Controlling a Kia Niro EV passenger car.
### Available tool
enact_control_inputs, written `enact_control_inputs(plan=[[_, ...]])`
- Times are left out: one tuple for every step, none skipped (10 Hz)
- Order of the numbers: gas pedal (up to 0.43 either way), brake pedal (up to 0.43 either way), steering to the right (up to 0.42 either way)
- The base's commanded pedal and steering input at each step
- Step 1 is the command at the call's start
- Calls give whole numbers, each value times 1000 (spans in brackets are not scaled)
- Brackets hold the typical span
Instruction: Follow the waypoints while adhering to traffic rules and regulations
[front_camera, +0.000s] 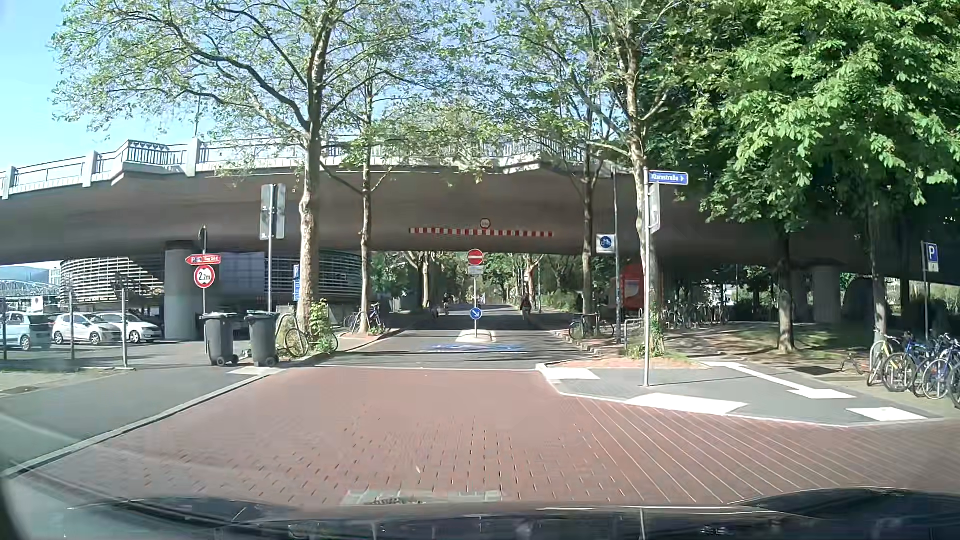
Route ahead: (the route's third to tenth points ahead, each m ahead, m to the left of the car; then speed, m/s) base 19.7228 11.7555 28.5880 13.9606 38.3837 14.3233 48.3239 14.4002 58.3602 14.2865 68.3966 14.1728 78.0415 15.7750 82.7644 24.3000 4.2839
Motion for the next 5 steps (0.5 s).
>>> enact_control_inputs(plan=[[169,0,-45],[130,0,-45],[79,0,-45],[47,0,-45],[39,0,-45]])
